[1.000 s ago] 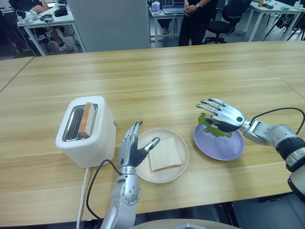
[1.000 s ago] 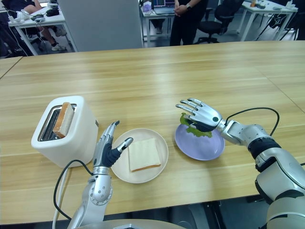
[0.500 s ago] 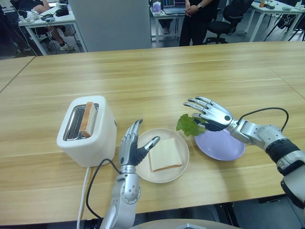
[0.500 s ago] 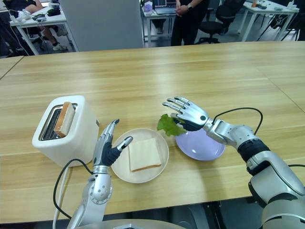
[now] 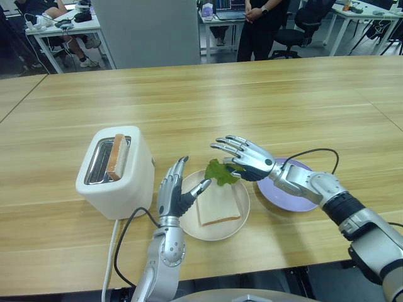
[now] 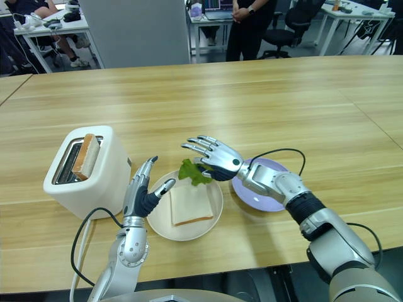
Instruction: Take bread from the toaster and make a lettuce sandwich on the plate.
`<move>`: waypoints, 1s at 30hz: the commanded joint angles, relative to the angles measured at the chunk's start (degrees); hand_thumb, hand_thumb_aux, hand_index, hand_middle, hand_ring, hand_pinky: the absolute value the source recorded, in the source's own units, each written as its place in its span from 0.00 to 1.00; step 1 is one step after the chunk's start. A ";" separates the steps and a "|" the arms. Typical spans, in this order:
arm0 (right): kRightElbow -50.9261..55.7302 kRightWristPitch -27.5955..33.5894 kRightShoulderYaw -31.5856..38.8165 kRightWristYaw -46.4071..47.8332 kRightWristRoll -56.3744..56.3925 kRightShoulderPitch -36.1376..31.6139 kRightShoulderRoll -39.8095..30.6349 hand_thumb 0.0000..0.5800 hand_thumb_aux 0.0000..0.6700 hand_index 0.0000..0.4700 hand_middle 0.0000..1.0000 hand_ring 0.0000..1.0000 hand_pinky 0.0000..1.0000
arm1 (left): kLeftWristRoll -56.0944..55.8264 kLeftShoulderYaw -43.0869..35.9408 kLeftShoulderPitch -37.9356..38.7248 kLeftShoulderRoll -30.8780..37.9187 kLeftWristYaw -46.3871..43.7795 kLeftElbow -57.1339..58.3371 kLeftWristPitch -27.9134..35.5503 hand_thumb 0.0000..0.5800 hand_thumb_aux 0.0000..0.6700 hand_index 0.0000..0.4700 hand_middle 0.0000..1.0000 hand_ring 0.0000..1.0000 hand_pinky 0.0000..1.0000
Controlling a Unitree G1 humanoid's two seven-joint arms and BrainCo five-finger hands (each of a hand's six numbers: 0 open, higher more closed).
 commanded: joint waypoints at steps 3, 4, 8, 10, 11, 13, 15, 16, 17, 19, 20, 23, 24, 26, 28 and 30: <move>3.91 1.50 0.66 1.94 -0.53 -2.30 4.72 1.00 1.00 0.98 0.00 0.00 0.00 | -0.40 0.13 -0.51 0.11 -0.26 1.51 -0.34 0.00 0.00 0.00 0.13 0.13 0.13; 5.22 1.69 0.90 1.83 -0.68 -2.95 5.78 1.00 1.00 0.98 0.00 0.00 0.00 | -0.46 0.17 -0.58 0.12 -0.24 1.60 -0.42 0.00 0.00 0.00 0.13 0.13 0.13; 12.39 2.94 2.77 0.48 -1.92 -5.85 10.09 1.00 1.00 0.98 0.00 0.00 0.00 | -0.58 0.03 -0.73 0.09 -0.13 2.06 -0.68 0.00 0.00 0.00 0.14 0.14 0.14; 14.49 3.30 3.47 -0.10 -2.30 -6.71 11.30 1.00 1.00 0.98 0.00 0.00 0.00 | -0.65 -0.02 -0.71 0.14 -0.21 2.07 -0.78 0.00 0.00 0.00 0.13 0.13 0.13; 14.52 3.21 3.71 -0.22 -2.31 -6.84 11.56 1.00 1.00 0.98 0.00 0.00 0.00 | -0.69 -0.01 -0.64 0.19 -0.28 1.98 -0.83 0.00 0.00 0.00 0.14 0.14 0.14; 13.64 2.95 4.02 -0.36 -2.31 -6.74 11.54 1.00 1.00 0.98 0.00 0.00 0.00 | -0.79 0.12 -0.40 0.29 -0.28 1.82 -0.89 0.00 0.00 0.00 0.13 0.13 0.13; 12.79 2.93 4.26 -0.30 -2.18 -6.51 11.27 1.00 1.00 0.98 0.00 0.00 0.00 | -0.79 0.15 -0.23 0.30 -0.23 1.74 -0.85 0.00 0.00 0.00 0.14 0.14 0.14; 12.26 2.83 4.34 -0.21 -2.13 -6.25 11.02 1.00 1.00 0.98 0.00 0.00 0.00 | -0.74 0.10 -0.14 0.23 -0.17 1.71 -0.79 0.00 0.00 0.00 0.14 0.14 0.14; 11.39 2.65 4.36 0.08 -2.02 -5.83 10.68 1.00 1.00 0.98 0.00 0.00 0.00 | -0.65 0.02 -0.02 0.14 -0.10 1.65 -0.70 0.00 0.00 0.00 0.14 0.14 0.14; 8.92 2.56 4.48 1.83 -1.73 -4.06 9.65 1.00 1.00 0.98 0.00 0.00 0.00 | -0.53 -0.10 0.17 -0.02 0.01 1.54 -0.59 0.00 0.00 0.00 0.13 0.13 0.13; 6.78 2.41 4.47 3.07 -1.40 -2.54 8.80 1.00 1.00 0.98 0.00 0.00 0.00 | -0.48 -0.17 0.23 -0.02 -0.05 1.46 -0.57 0.00 0.00 0.00 0.14 0.14 0.14; -3.83 2.99 4.27 9.35 -0.23 4.87 5.09 1.00 1.00 0.98 0.00 0.00 0.00 | -0.51 -0.20 0.37 0.02 -0.31 1.25 -0.59 0.00 0.00 0.00 0.14 0.14 0.14; -7.70 3.64 4.11 11.83 -0.01 7.66 3.77 1.00 1.00 0.98 0.00 0.00 0.00 | -0.54 -0.17 0.45 0.04 -0.35 1.19 -0.59 0.00 0.00 0.00 0.14 0.14 0.14; -14.41 4.07 3.63 15.79 0.38 12.42 1.35 1.00 1.00 0.98 0.00 0.00 0.00 | -0.55 -0.03 0.68 0.02 -0.32 1.04 -0.54 0.00 0.00 0.00 0.14 0.14 0.14; -18.55 4.51 2.82 18.69 0.63 15.17 -0.02 1.00 1.00 0.98 0.00 0.00 0.00 | -0.61 0.07 0.72 0.01 -0.24 1.15 -0.57 0.00 0.00 0.00 0.14 0.14 0.14; -20.59 5.26 2.07 21.22 1.10 16.85 -0.69 1.00 1.00 0.98 0.00 0.00 0.00 | -0.74 0.20 0.59 0.07 -0.24 1.35 -0.66 0.00 0.00 0.00 0.14 0.14 0.14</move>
